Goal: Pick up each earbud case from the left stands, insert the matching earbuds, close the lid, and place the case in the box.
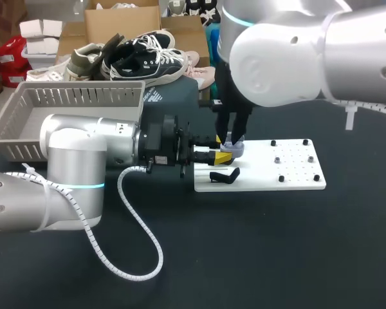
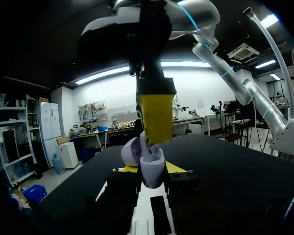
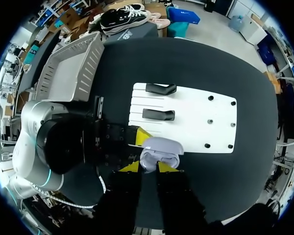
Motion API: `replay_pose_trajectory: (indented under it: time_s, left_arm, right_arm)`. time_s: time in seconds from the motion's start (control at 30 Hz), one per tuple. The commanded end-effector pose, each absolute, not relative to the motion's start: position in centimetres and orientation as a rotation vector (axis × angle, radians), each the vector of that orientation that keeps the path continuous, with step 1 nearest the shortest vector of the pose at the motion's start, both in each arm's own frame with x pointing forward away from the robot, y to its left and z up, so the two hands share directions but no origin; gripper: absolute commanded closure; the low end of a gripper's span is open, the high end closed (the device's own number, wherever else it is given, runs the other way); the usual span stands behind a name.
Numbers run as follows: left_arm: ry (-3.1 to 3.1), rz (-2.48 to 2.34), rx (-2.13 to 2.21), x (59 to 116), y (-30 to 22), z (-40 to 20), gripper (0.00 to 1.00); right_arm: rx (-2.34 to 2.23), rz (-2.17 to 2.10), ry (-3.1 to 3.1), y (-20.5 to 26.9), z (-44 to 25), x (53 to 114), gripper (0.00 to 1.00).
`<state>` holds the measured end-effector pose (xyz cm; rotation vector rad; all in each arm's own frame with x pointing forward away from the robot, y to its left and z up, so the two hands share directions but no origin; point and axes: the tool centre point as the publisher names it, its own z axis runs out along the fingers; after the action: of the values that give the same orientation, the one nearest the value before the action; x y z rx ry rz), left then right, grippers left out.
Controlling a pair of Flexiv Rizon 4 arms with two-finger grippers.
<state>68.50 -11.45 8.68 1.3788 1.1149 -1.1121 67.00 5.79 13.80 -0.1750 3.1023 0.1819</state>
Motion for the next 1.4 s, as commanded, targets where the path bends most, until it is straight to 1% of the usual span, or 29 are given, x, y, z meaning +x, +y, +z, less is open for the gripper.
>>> replay_pose_trajectory:
  time_s: [0.03,0.37,0.43,0.5,0.6,0.7,0.83,0.9,0.93,0.97,1.0,1.4]
  left_arm:
    - [1.116,-1.108,1.376,68.4,-11.5,8.7,1.0]
    - [1.116,-1.108,1.376,68.4,-11.5,8.7,1.0]
    - [1.116,-1.108,1.376,68.4,-11.5,8.7,1.0]
    - [1.116,-1.108,1.376,68.4,-11.5,8.7,1.0]
    - [1.116,-1.108,1.376,68.4,-11.5,8.7,1.0]
    - [1.116,-1.108,1.376,68.4,-11.5,8.7,1.0]
    - [1.116,-1.108,1.376,68.4,-11.5,8.7,1.0]
    - [1.116,-1.108,1.376,68.4,-11.5,8.7,1.0]
    - [1.116,-1.108,1.376,68.4,-11.5,8.7,1.0]
    - [1.116,-1.108,1.376,68.4,-11.5,8.7,1.0]
    - [1.116,-1.108,1.376,68.4,-11.5,8.7,1.0]
    - [1.116,-1.108,1.376,68.4,-11.5,8.7,1.0]
  right_arm:
    - [-0.171,0.178,3.107,5.9,13.7,67.3,1.0]
    - [-0.176,0.167,3.127,5.9,13.3,67.5,1.0]
    - [-0.176,0.164,3.129,5.9,13.3,67.5,0.75]
    - [-0.175,0.164,3.13,6.0,13.3,67.5,0.66]
    - [-0.175,0.163,3.13,6.0,13.3,67.6,0.64]
    - [-0.173,0.164,3.126,6.0,13.5,67.6,0.6]
    - [-0.157,0.179,3.11,5.7,14.4,67.4,0.58]
    - [-0.126,0.184,3.102,5.3,14.8,67.4,0.53]
    - [-0.105,0.186,3.097,5.1,14.9,67.6,0.42]
    - [-0.084,0.186,3.093,4.8,15.0,67.8,0.05]
    - [-0.056,0.184,3.088,4.5,15.2,68.0,0.0]
    - [0.208,0.108,3.06,1.4,14.1,71.7,0.0]
